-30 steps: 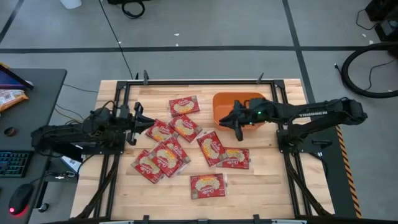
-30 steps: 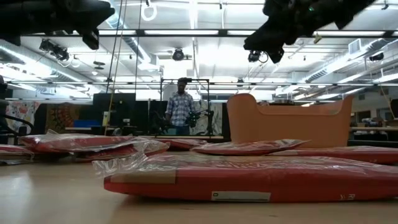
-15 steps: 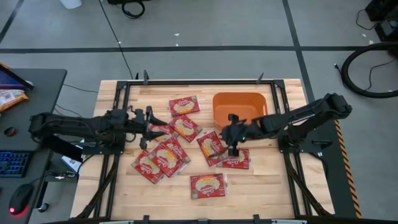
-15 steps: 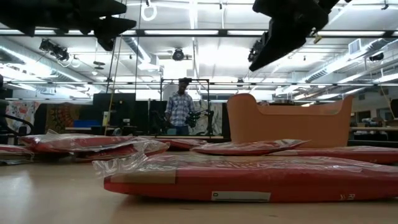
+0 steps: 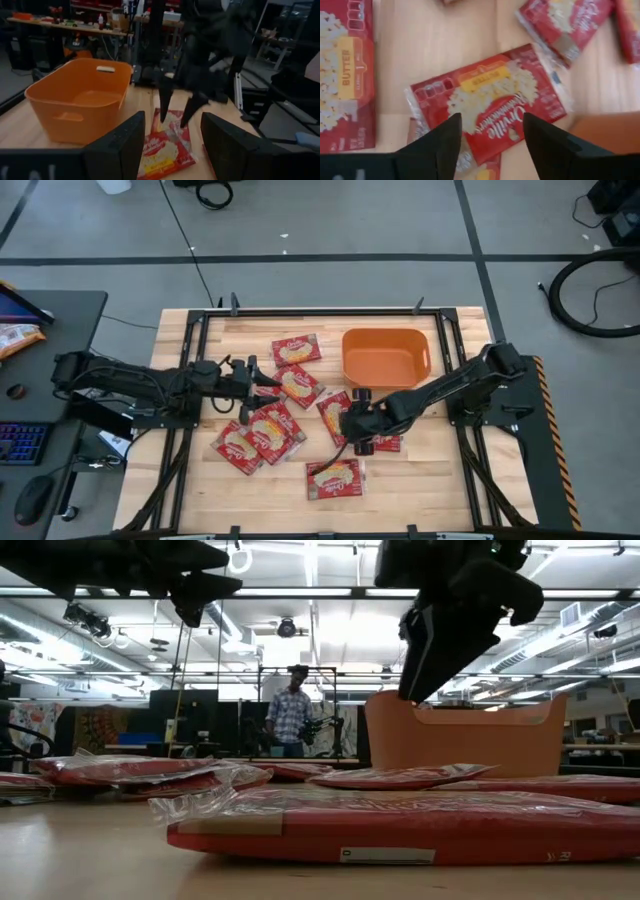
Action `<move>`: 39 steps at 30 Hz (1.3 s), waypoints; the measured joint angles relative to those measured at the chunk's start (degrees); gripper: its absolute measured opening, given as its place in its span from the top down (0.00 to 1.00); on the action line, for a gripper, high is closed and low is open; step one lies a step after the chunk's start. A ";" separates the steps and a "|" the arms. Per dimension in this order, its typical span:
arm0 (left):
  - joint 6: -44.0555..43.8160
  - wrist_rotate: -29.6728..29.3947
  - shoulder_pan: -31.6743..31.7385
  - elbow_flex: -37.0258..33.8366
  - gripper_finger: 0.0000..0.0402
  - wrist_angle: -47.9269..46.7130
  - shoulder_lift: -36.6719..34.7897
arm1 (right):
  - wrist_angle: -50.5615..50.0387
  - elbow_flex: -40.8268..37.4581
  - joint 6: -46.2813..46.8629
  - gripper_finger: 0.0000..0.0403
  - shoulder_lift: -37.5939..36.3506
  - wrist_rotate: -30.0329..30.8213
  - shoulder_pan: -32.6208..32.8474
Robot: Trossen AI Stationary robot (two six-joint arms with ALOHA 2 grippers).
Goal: Sort popcorn bags into baskets
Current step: Put the popcorn bag into the orange bin
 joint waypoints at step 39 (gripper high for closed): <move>1.57 -4.46 0.01 -0.07 0.51 0.98 0.08 | 8.28 1.87 -3.32 0.45 17.02 14.64 8.15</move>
